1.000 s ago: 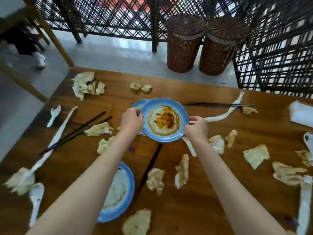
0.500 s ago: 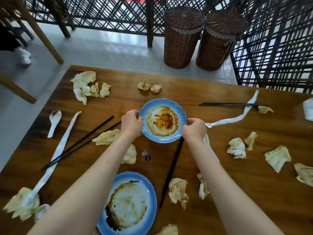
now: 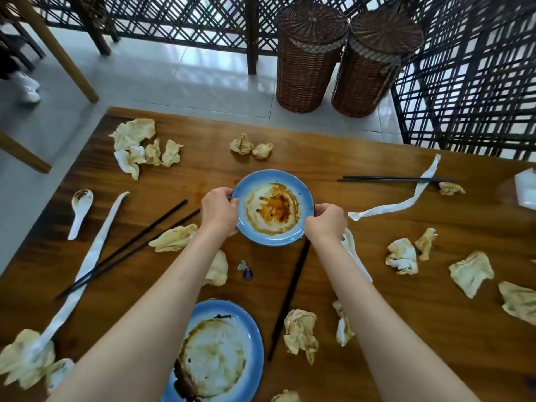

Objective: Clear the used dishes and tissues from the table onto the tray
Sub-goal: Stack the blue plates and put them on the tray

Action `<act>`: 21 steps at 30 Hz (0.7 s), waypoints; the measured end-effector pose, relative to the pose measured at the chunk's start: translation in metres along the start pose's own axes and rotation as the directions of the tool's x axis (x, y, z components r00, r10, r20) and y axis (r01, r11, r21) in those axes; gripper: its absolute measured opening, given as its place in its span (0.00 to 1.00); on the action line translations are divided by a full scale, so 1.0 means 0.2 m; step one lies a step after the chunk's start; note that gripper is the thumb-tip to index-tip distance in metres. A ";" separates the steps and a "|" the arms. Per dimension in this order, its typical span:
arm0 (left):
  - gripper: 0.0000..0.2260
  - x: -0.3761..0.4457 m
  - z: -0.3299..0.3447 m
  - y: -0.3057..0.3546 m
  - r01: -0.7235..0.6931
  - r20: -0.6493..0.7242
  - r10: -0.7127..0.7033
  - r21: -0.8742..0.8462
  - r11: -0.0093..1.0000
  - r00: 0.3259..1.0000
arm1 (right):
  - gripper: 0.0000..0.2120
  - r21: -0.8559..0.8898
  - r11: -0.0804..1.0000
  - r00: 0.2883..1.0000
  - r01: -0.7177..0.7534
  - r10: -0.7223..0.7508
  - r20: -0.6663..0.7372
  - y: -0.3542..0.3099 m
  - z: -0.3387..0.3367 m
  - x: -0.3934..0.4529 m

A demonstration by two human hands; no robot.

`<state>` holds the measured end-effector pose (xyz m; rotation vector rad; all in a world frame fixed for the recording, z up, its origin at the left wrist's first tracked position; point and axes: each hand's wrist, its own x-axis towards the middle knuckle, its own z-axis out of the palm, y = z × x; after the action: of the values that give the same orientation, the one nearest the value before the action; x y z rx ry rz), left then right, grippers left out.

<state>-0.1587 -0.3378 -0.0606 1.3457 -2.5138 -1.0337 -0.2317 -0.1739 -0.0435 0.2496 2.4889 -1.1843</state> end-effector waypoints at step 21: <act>0.15 0.03 0.03 -0.01 0.094 0.182 -0.090 -0.015 0.995 0.979 | 0.15 0.121 0.987 0.993 -0.105 0.098 0.063 0.03 0.02 0.04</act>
<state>-0.1630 -0.3404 -0.0676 1.4349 -2.5772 -1.2532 -0.2365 -0.1727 -0.0528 0.3667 2.3272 -1.2871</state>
